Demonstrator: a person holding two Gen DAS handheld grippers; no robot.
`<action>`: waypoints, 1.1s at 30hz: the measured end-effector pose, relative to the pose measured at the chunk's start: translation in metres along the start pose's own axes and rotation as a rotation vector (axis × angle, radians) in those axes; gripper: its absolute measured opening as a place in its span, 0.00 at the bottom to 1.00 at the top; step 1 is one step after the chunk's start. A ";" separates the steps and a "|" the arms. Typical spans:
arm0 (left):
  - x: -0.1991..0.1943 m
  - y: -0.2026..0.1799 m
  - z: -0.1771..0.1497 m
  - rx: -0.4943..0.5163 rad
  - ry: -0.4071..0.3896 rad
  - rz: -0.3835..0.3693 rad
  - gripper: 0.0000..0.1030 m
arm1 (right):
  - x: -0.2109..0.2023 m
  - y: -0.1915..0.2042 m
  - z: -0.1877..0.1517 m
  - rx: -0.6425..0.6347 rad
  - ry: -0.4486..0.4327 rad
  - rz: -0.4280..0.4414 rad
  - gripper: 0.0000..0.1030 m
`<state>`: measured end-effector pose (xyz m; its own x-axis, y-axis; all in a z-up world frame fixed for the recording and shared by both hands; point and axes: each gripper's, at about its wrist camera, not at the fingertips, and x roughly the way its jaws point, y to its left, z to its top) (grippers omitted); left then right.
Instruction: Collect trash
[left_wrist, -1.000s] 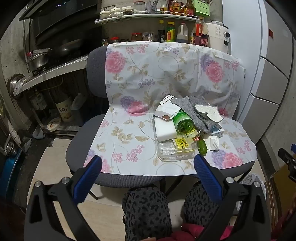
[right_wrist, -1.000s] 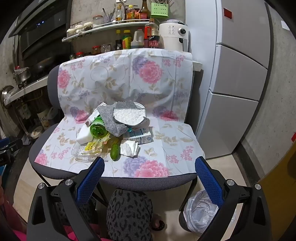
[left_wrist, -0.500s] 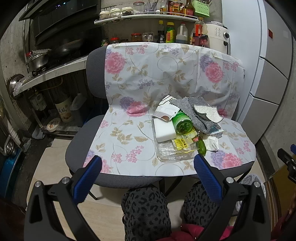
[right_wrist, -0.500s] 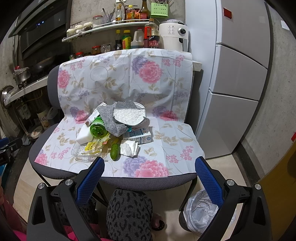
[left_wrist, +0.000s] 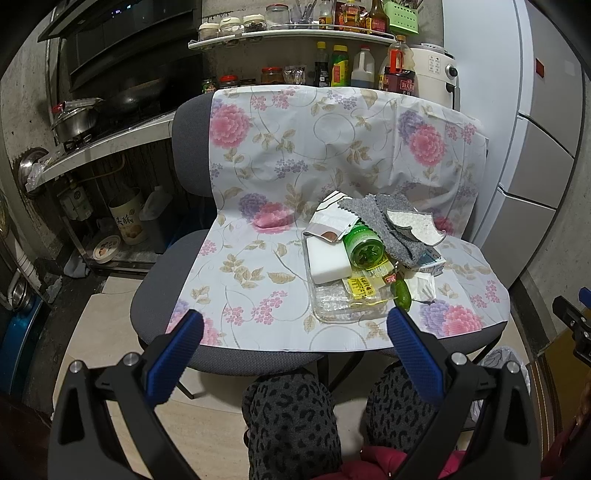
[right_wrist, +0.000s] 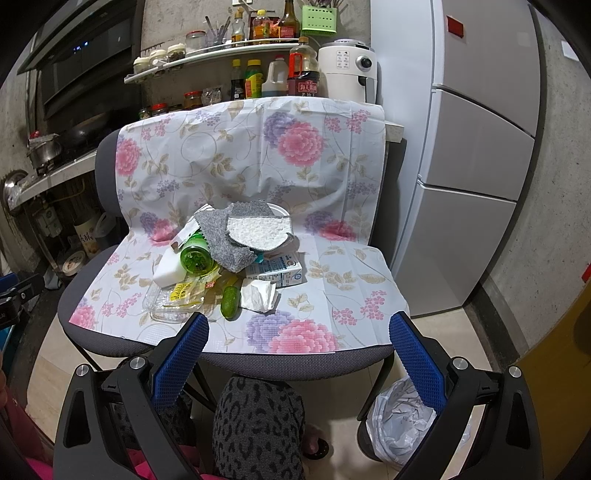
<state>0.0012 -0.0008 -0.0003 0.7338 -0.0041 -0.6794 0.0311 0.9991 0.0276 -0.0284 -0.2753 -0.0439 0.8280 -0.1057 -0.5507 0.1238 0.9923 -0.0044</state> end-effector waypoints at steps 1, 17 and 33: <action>0.001 0.000 0.000 0.000 0.001 0.000 0.94 | 0.000 0.000 0.000 0.000 0.000 0.000 0.94; 0.001 -0.003 0.001 -0.001 -0.002 0.002 0.94 | 0.000 0.000 0.000 0.000 0.000 0.001 0.94; -0.001 0.001 0.000 -0.002 -0.004 -0.001 0.94 | 0.000 -0.001 0.000 0.001 0.000 0.001 0.94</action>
<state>0.0000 0.0002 0.0002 0.7361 -0.0050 -0.6768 0.0300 0.9992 0.0253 -0.0288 -0.2761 -0.0439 0.8278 -0.1051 -0.5511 0.1237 0.9923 -0.0035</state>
